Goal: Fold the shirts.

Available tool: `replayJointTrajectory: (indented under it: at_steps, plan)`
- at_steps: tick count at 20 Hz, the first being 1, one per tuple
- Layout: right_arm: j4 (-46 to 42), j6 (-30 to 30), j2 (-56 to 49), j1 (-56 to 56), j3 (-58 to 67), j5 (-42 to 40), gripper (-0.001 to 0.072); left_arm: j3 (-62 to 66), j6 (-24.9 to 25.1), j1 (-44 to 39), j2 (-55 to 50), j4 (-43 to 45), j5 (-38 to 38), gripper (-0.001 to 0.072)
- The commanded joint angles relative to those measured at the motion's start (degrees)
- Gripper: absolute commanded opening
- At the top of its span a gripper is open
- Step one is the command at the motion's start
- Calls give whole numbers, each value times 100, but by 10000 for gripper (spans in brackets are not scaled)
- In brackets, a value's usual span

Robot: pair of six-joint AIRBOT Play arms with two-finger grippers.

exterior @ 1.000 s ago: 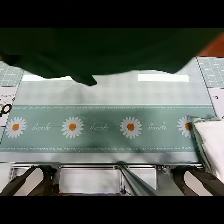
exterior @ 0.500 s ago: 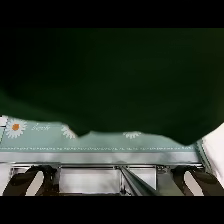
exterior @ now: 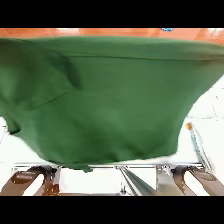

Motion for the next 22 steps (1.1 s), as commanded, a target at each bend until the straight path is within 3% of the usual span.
replayJointTrajectory:
  at_steps: [1,4,7,10,13,22]
  plan:
    - [581,-407,-1397,0,-358,-767,29,-638,-90,-46,-1239,0,960,21]
    - [1019,-455,-2959,4,101,-1143,29,-273,-96,24,-2837,-2,1650,21]
    - [1239,-400,-4339,4,1043,-1222,29,638,-302,273,-4444,-160,1690,21]
    - [1298,-111,-5309,4,1893,-1287,29,1453,-299,503,-5545,-977,1620,21]
    - [1364,-2,-5735,4,2179,-1252,29,1622,-299,610,-5987,-1622,1556,21]
    - [1335,-149,-5899,2,2175,-560,29,1613,79,704,-6113,-1665,634,21]
